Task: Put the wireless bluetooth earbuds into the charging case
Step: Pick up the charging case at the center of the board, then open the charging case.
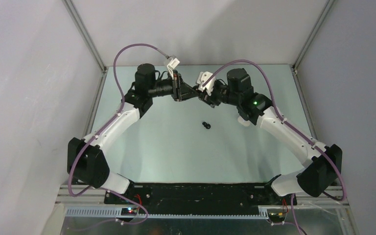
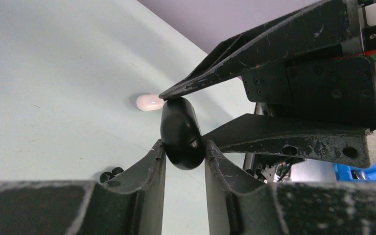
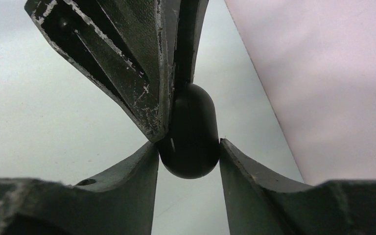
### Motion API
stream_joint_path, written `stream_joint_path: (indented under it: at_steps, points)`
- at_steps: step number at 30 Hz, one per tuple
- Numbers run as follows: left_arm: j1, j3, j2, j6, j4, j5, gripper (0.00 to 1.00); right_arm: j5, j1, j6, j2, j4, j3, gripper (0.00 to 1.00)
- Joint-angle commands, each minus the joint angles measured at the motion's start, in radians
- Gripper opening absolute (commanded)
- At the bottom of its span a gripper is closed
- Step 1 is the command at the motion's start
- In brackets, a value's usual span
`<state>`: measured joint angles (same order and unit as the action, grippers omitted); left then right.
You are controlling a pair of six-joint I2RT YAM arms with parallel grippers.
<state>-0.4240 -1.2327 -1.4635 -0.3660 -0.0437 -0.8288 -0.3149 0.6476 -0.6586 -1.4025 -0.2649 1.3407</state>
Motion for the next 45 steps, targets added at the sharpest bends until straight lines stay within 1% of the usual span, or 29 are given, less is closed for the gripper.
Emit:
stream_joint_path:
  at_steps: [1,2,3,4,6,7,8,9,10,11,12,14,15,16,19,21,23,26,32,37,40,45]
  points:
    - [-0.004,-0.028,-0.006,0.048,-0.036,-0.089,0.0,-0.153,-0.011,0.047,0.009,0.017,0.011,0.61]
    - [-0.003,-0.024,0.0,0.058,-0.036,-0.099,0.0,-0.223,-0.02,0.076,0.019,-0.006,0.011,0.76]
    - [-0.002,-0.009,0.012,0.085,-0.036,-0.131,0.0,-0.268,-0.046,0.094,0.026,-0.018,0.011,0.84]
    - [-0.001,0.001,0.02,0.105,-0.033,-0.145,0.0,-0.353,-0.062,0.131,0.041,-0.038,0.011,0.96]
    - [0.007,0.038,0.058,0.177,-0.028,-0.169,0.0,-0.462,-0.13,0.196,0.06,-0.048,0.011,0.99]
    - [0.014,0.065,0.084,0.233,-0.028,-0.184,0.0,-0.486,-0.144,0.222,0.065,-0.046,0.011,0.99]
    - [0.018,0.078,0.097,0.264,-0.025,-0.195,0.0,-0.525,-0.171,0.285,0.069,-0.03,0.011,0.99]
    - [0.029,0.099,0.118,0.331,-0.024,-0.225,0.0,-0.543,-0.185,0.316,0.069,-0.008,0.012,0.99]
    - [0.04,0.11,0.127,0.371,-0.02,-0.237,0.0,-0.584,-0.208,0.388,0.065,0.004,0.011,1.0]
    - [0.044,0.127,0.148,0.445,-0.017,-0.256,0.0,-0.615,-0.218,0.439,0.06,0.012,0.012,0.99]
    - [0.051,0.134,0.157,0.477,-0.014,-0.266,0.0,-0.681,-0.233,0.447,0.04,0.003,0.027,0.99]
    - [0.054,0.152,0.181,0.562,0.004,-0.278,0.0,-0.773,-0.238,0.421,0.0,-0.065,0.067,0.98]
    - [0.054,0.161,0.195,0.611,0.012,-0.281,0.0,-0.798,-0.237,0.381,-0.012,-0.117,0.09,0.96]
    - [0.054,0.168,0.2,0.639,0.018,-0.282,0.0,-0.827,-0.229,0.356,-0.038,-0.144,0.1,0.91]
    - [0.054,0.175,0.212,0.654,0.022,-0.28,0.0,-0.825,-0.203,0.263,-0.085,-0.231,0.138,0.82]
    - [0.054,0.177,0.212,0.655,0.023,-0.281,0.0,-0.797,-0.178,0.229,-0.097,-0.237,0.142,0.8]
    - [0.054,0.178,0.213,0.656,0.024,-0.282,0.0,-0.76,-0.159,0.213,-0.106,-0.223,0.143,0.79]
    - [0.054,0.178,0.212,0.664,0.024,-0.287,0.0,-0.739,-0.147,0.243,-0.133,-0.184,0.154,0.77]
    - [0.054,0.178,0.211,0.672,0.024,-0.294,0.0,-0.702,-0.166,0.372,-0.194,-0.084,0.201,0.68]
    - [0.054,0.18,0.205,0.659,0.024,-0.303,0.0,-0.682,-0.219,0.483,-0.219,0.005,0.211,0.62]
    - [0.053,0.179,0.199,0.656,0.024,-0.305,0.0,-0.672,-0.231,0.503,-0.217,0.03,0.2,0.61]
    - [0.054,0.179,0.198,0.649,0.023,-0.298,0.0,-0.698,-0.226,0.544,-0.195,0.075,0.15,0.61]
